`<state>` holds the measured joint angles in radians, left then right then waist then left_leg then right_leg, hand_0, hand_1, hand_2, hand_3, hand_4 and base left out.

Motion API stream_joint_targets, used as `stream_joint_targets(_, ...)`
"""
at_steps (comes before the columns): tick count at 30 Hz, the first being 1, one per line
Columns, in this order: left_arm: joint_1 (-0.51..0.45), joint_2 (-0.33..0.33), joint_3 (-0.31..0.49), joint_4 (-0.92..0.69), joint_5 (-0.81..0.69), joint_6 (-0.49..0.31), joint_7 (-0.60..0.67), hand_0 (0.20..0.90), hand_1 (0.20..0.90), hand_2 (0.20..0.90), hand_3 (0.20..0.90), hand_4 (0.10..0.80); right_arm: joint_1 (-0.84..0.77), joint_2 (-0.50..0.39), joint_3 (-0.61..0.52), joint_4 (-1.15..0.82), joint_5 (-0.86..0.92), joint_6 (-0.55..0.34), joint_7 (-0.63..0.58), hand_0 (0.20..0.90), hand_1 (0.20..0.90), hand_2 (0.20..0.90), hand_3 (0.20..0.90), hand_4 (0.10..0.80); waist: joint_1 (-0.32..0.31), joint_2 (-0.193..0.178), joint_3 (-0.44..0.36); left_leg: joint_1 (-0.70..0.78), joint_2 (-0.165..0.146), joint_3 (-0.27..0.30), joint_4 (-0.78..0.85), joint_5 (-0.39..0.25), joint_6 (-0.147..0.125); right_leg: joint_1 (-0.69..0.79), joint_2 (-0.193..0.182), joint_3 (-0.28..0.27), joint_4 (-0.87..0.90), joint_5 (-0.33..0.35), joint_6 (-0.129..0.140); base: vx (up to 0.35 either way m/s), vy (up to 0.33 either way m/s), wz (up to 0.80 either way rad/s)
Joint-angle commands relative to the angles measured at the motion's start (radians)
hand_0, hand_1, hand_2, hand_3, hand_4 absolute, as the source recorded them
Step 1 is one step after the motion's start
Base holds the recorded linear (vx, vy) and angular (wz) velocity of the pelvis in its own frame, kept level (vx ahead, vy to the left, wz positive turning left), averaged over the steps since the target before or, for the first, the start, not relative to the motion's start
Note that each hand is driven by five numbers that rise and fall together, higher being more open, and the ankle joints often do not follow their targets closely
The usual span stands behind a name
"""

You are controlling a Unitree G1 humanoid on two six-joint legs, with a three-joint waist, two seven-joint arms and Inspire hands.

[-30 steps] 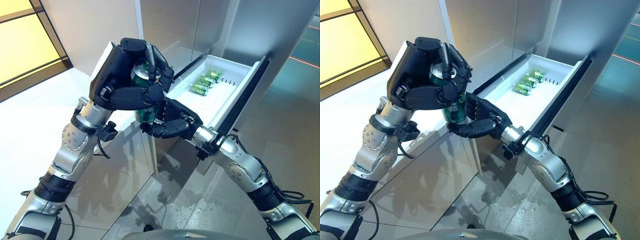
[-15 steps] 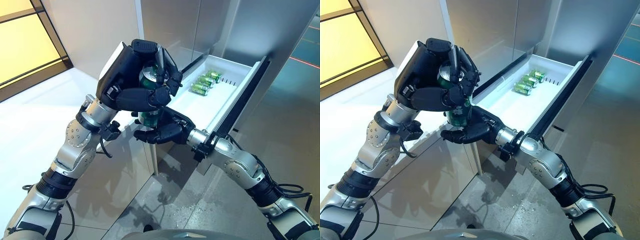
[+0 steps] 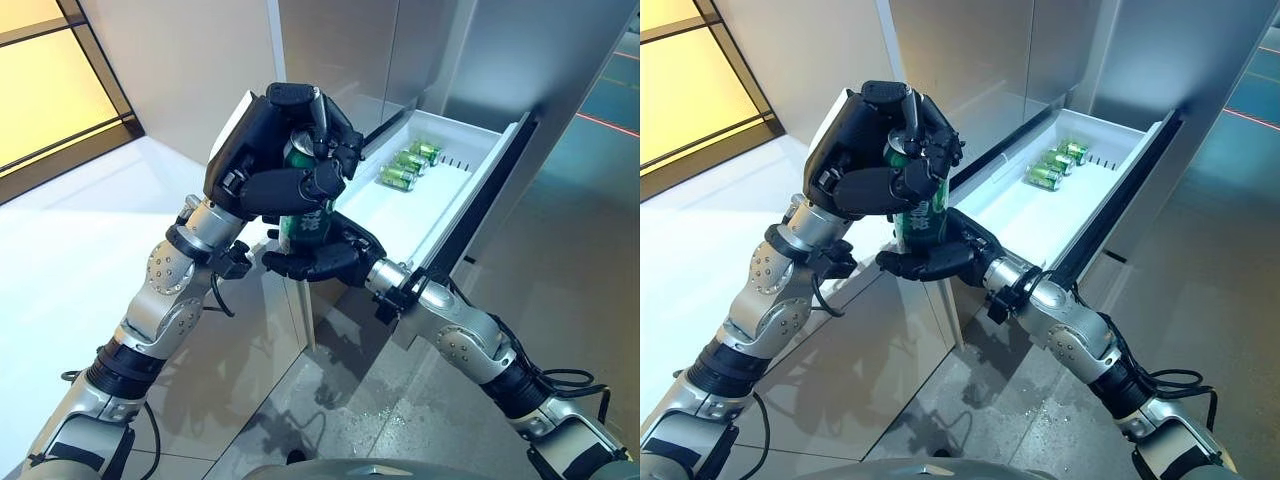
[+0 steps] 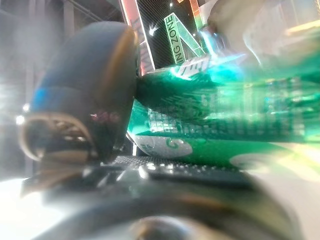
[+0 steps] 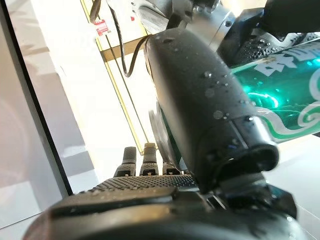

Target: Put drinks into fridge and close the fridge

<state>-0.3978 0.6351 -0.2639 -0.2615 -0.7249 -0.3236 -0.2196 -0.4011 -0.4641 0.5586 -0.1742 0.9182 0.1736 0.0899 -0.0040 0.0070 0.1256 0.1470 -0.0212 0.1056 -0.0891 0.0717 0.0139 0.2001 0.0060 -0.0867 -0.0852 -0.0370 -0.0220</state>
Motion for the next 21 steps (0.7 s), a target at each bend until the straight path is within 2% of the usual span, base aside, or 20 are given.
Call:
stream_joint_targets(1, -0.127, -0.075, -0.008, -0.061, -0.022, -0.059, -0.007, 0.3, 0.3, 0.3, 0.2, 0.1, -0.115, 0.133, -0.135, -0.064, 0.035, -0.169, -0.016, 0.9, 0.9, 0.9, 0.9, 0.8, 0.003, -0.006, -0.081, 0.038, -0.043, -0.037, 0.016, -0.122, 0.044, -0.061, -0.014, -0.015, 0.065, -0.003, 0.059, 0.0, 0.0, 0.0)
stream_joint_targets(15, -0.108, -0.064, -0.008, -0.051, 0.004, -0.053, -0.026, 0.3, 0.3, 0.3, 0.2, 0.1, -0.136, 0.092, -0.133, -0.075, 0.108, -0.052, 0.04, 0.9, 0.9, 0.9, 0.9, 0.8, 0.007, -0.012, -0.082, 0.038, -0.044, -0.032, 0.02, -0.124, 0.04, -0.055, -0.012, -0.027, 0.051, 0.002, 0.058, 0.0, 0.0, 0.0)
stream_joint_targets(21, -0.108, -0.063, -0.016, -0.034, 0.014, -0.047, -0.024, 0.3, 0.3, 0.3, 0.2, 0.1, -0.148, 0.079, -0.118, -0.069, 0.059, -0.05, 0.088, 0.9, 0.9, 0.9, 0.9, 0.8, 0.009, -0.015, -0.082, 0.042, -0.044, -0.029, 0.021, -0.125, 0.039, -0.05, -0.013, -0.034, 0.048, 0.003, 0.058, 0.0, 0.0, 0.0)
